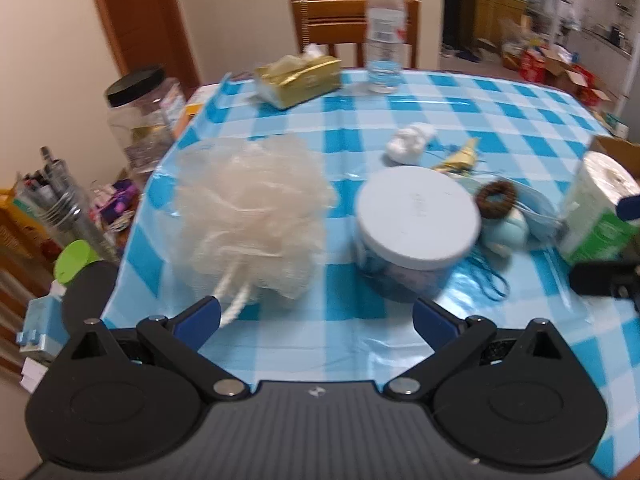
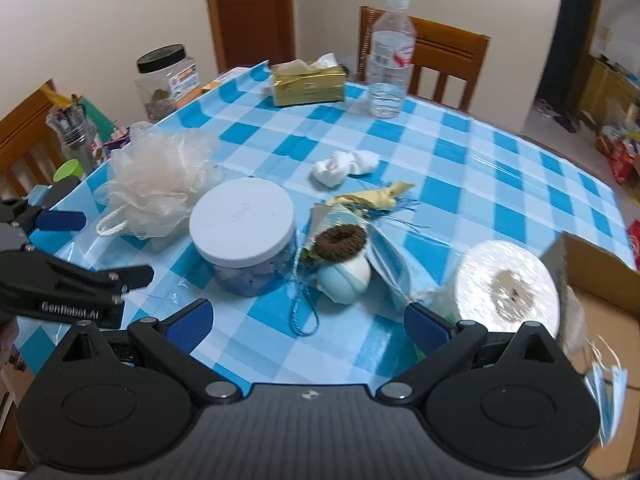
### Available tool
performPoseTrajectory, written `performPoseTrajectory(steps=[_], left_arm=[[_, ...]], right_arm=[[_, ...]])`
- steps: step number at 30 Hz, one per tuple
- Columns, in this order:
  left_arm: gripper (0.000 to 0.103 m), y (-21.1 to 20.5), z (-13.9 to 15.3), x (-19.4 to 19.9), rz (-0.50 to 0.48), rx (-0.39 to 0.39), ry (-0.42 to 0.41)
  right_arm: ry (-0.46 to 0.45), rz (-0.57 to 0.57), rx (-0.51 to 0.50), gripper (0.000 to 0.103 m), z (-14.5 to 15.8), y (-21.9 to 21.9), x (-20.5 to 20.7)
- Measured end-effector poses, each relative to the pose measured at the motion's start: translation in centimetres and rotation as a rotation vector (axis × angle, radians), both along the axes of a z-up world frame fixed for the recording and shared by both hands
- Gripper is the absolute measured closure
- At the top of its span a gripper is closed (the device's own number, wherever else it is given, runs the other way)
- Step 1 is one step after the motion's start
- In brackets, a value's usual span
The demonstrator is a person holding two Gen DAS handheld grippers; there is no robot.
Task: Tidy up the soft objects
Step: 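Move the left tool back toward the cream mesh bath puff, then grasp the bath puff with the left tool while the right tool grasps the brown hair tie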
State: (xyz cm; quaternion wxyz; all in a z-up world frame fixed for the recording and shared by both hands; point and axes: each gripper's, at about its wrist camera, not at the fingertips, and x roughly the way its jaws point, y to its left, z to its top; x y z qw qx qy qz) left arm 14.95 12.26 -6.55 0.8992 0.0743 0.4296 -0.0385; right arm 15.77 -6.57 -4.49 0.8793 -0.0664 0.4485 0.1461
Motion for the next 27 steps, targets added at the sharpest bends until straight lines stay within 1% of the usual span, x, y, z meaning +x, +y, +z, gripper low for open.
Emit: performPoseTrajectory(steps=[6,12,15,20,27], left_arm=[[0.001,1.6,-0.5,1.4,0.111,0.036,-0.027],[0.001,2.6,-1.0,3.7,0.155,0.048,-0.030],[0.001,2.9,-1.3,4.8,0.170,0.049,-0.040],[0.001,3.5,-2.1,6.7,0.184,0.051,-0.025],[0.001,4.6,-3.5,8.9,0.196,-0.032,0.014]], right_arm=[[0.006,0.083,-0.011,0.000,-1.1,1.2,1.2],[0.017,0.136,-0.031,0.000,-2.0,2.1,2.3],[0.018,0.148,-0.036,0.000,-2.2,2.3,2.6],[0.028,0.157,-0.037,0.000,-2.5,2.2,3.2],[0.033,0.158,-0.036,0.000,-2.9,2.1,4.0]])
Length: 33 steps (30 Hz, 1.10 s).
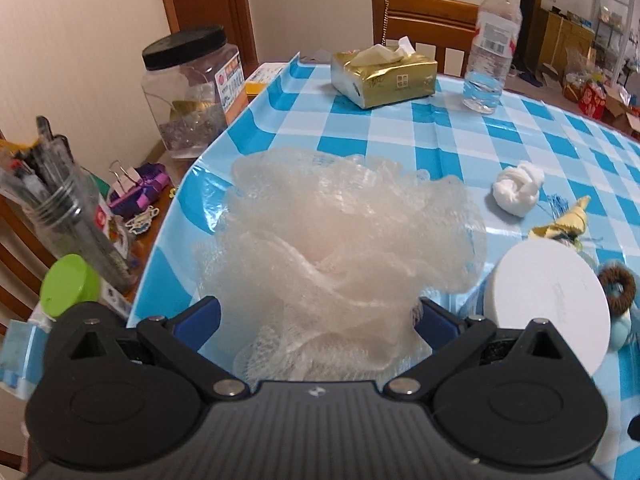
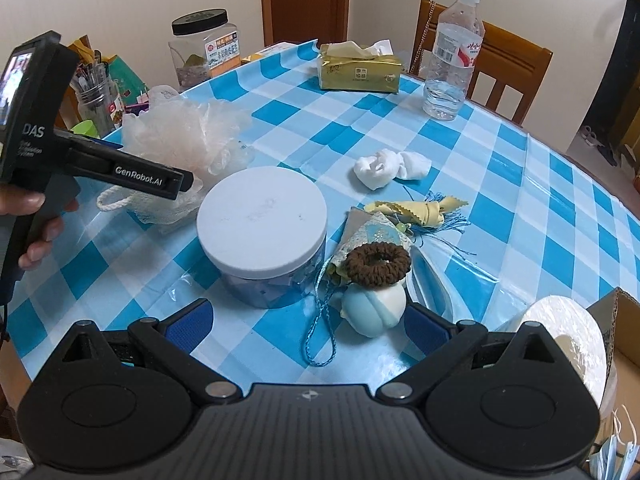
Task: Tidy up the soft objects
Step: 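Grasp the bath puff with the left tool while the right tool grasps the brown hair tie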
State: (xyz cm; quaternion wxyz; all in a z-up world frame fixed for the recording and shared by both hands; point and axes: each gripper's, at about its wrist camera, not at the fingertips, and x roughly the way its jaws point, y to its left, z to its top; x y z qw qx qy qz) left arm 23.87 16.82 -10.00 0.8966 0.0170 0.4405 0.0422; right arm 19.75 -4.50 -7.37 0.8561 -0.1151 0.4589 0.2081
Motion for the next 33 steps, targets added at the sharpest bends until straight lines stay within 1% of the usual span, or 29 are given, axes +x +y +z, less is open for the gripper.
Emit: performPoseTrajectory(steps=[4,10,13,15,16,19,20,22,24,26,29,31,33], left_arm=[[0.001,0.3,-0.4,0.8,0.000,-0.026,-0.004],[0.001,0.5,-0.5,1.3,-0.001,-0.037,-0.006],[0.001,0.6,-0.6,1.4,0.005,-0.043,-0.004],[0.001,0.6,-0.5,1.3,0.011,-0.044,-0.005],[0.001,0.6,-0.5,1.3,0.016,-0.045,-0.006],[0.001,0.5,-0.4,1.4,0.026,-0.041,-0.010],[0.001,0.5,-0.3,1.4,0.031,-0.038,-0.013],[0.001,0.4,-0.2,1.5,0.035,-0.038,-0.019],[0.001,0.4,-0.3,1.6,0.037,-0.042,-0.020],[0.001,0.4,-0.5,1.8,0.041,-0.045,-0.023],[0.002,0.3,-0.6,1.9,0.045,-0.054,-0.023],[0.004,0.3,-0.5,1.9,0.042,-0.058,-0.027],[0.006,0.3,-0.5,1.9,0.038,-0.064,-0.028]], right_arm=[[-0.006,0.009,-0.009,0.000,0.0,-0.1,0.4],[-0.036,0.037,-0.052,0.001,0.1,-0.4,1.5],[-0.053,0.056,-0.089,0.008,-0.2,-0.5,2.4],[-0.048,0.072,-0.113,0.016,-0.8,-0.5,3.1],[-0.048,0.075,-0.120,0.018,-1.0,-0.5,3.3],[-0.047,0.079,-0.140,0.024,-1.8,-0.4,4.3],[-0.048,0.076,-0.142,0.028,-2.1,-0.4,4.5],[-0.043,0.079,-0.143,0.030,-2.5,-0.3,4.9],[-0.047,0.076,-0.150,0.037,-2.9,-0.3,5.3],[-0.043,0.080,-0.147,0.038,-3.1,-0.2,5.6],[-0.039,0.081,-0.150,0.044,-3.4,-0.2,6.0],[-0.035,0.078,-0.153,0.049,-3.6,-0.2,6.1],[-0.034,0.079,-0.152,0.050,-3.7,-0.3,6.2]])
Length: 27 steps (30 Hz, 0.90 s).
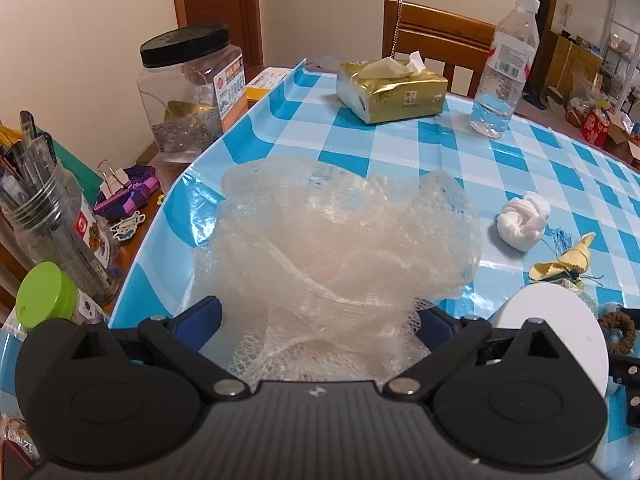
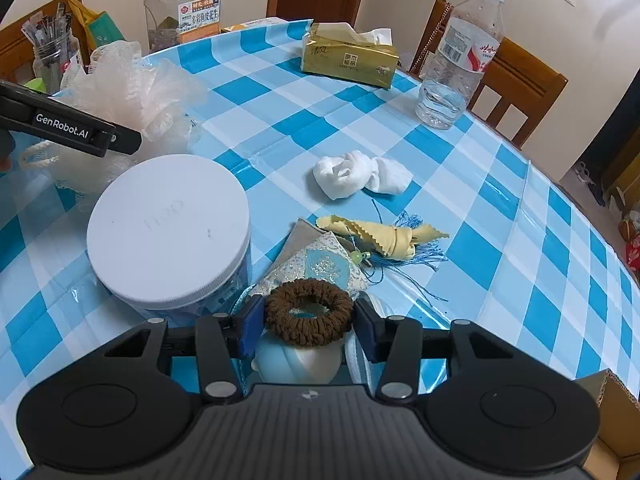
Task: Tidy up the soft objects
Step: 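Grasp the bath puff with the left tool while the right tool grasps the brown hair tie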
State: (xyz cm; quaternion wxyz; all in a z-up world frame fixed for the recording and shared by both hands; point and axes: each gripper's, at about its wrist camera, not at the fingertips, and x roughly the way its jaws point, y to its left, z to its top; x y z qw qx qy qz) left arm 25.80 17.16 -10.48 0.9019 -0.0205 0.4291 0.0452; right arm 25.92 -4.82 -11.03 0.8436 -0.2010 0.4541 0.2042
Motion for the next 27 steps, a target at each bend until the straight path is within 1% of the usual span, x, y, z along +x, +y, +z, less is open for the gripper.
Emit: performPoseTrajectory(steps=[1,3,4,6,7,9,15,20,27], left_arm=[[0.008,0.0,0.0,0.0,-0.002,-0.002,-0.003],[0.016,0.1,0.0,0.0,-0.005,-0.006,-0.002],[0.017,0.1,0.0,0.0,-0.009,-0.009,-0.004],[0.024,0.1,0.1,-0.1,-0.014,-0.008,-0.003],[0.026,0.1,0.1,-0.2,-0.019,-0.007,-0.004],[0.032,0.0,0.3,-0.3,-0.025,0.001,-0.008],[0.048,0.1,0.9,-0.6,-0.042,0.017,-0.022],[0.056,0.3,1.6,-0.8,-0.057,0.019,-0.029],[0.062,0.7,2.6,-1.2,-0.072,0.012,-0.031]], right_arm=[[-0.002,0.000,0.001,0.050,0.0,0.0,0.0],[-0.005,0.002,-0.001,0.051,0.1,0.0,-0.1],[-0.005,0.002,0.001,0.052,0.2,0.0,-0.1],[-0.006,0.000,0.004,0.053,0.3,0.0,-0.1],[-0.007,-0.001,0.004,0.053,0.3,0.0,-0.1],[-0.009,-0.001,0.009,0.054,0.4,0.0,-0.2],[-0.020,0.001,0.018,0.055,1.0,0.1,-0.4],[-0.023,0.003,0.021,0.056,1.2,0.1,-0.4],[-0.031,-0.002,0.030,0.056,1.7,-0.1,-0.5]])
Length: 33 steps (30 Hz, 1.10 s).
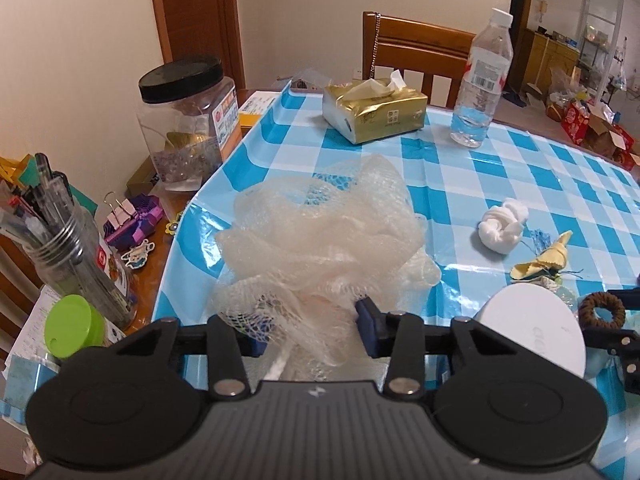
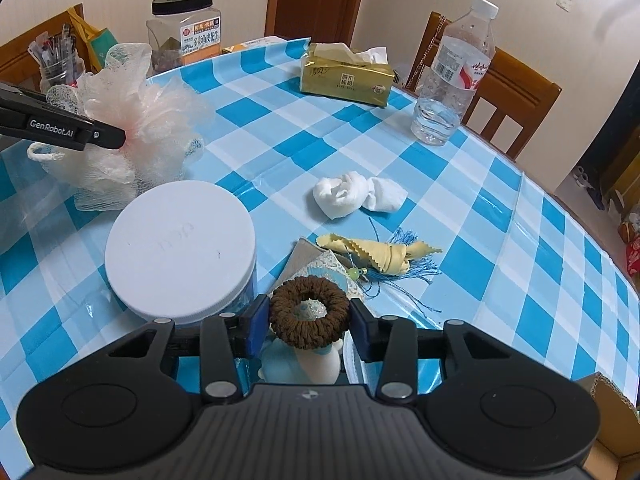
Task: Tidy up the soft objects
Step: 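Grasp the bath puff with the left tool while the right tool grasps the brown hair tie, then carry puff and hair tie to the box and release both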
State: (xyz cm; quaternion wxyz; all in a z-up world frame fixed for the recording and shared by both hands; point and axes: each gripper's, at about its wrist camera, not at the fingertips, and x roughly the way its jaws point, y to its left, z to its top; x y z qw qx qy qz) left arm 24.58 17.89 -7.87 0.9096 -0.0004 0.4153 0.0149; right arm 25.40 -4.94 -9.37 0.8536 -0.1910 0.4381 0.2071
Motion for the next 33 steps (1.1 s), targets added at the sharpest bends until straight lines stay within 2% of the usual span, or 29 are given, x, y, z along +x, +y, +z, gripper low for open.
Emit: performPoseTrajectory(steps=[10,21,28,33], left_arm=[[0.065,0.2,1.5,-0.9,-0.036,-0.008,-0.001],[0.066,0.2,3.3,-3.7,-0.114,-0.029,0.019],[0.067,-0.4,4.5,-6.7,-0.200,-0.023,0.047],[0.067,-1.8,5.7,-8.9,-0.312,-0.011,0.069]], right_arm=[[-0.003,-0.001,0.008,0.056,0.6,-0.1,-0.4],[0.001,0.001,0.024,0.056,1.6,-0.2,-1.9],[0.000,-0.002,0.034,0.056,2.8,-0.2,-4.0],[0.007,-0.012,0.046,0.056,3.6,-0.3,-5.8]])
